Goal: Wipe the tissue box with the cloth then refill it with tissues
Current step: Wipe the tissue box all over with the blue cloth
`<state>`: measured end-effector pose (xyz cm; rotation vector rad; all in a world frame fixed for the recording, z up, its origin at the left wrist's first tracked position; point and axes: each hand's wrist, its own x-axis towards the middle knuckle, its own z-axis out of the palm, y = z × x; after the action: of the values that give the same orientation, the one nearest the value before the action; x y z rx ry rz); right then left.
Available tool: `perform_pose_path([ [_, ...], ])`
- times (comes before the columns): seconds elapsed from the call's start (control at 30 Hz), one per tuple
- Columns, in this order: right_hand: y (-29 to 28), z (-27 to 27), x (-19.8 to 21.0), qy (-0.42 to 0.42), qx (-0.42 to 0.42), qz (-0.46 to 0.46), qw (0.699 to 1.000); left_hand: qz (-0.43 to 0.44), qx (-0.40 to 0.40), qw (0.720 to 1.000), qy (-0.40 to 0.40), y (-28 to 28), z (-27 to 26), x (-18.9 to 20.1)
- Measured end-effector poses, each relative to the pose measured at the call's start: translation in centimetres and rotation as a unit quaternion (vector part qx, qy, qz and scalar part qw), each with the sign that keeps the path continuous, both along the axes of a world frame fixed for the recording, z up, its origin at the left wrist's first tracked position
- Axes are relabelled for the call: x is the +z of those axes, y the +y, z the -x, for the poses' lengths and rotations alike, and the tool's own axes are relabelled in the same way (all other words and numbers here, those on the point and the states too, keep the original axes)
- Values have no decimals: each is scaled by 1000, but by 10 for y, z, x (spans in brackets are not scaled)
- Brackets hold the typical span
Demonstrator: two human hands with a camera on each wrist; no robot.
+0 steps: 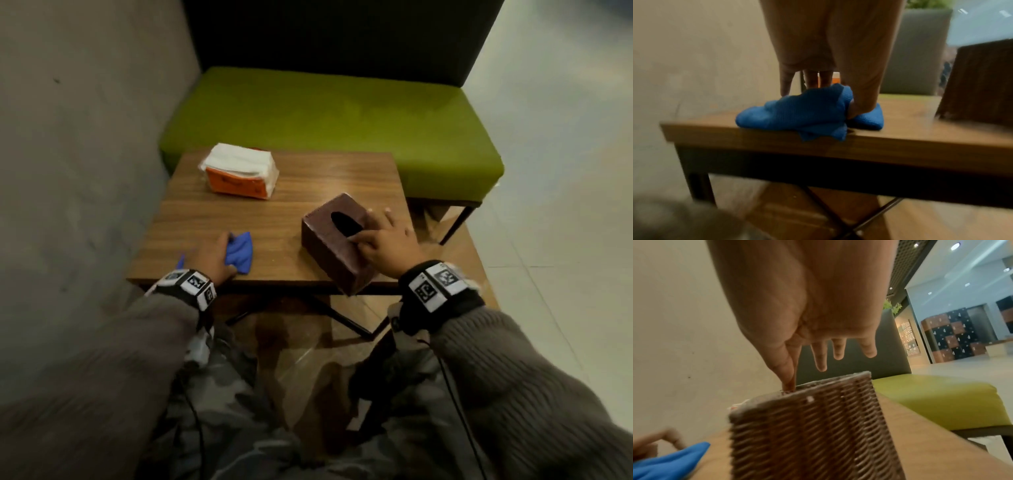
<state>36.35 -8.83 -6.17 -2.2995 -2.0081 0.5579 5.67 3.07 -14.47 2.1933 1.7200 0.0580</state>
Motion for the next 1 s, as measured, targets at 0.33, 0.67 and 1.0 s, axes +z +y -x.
perform_pose_path([
  [0.33,13,18,-6,6,29,38,999,66,129,878,-456,1,-64,34],
  [0.67,32,12,-7,-9,43,84,996,56,-103,955,-273,30,-144,43],
  [1.0,34,5,-8,30,34,83,996,-11,-110,944,-310,-23,-112,31],
])
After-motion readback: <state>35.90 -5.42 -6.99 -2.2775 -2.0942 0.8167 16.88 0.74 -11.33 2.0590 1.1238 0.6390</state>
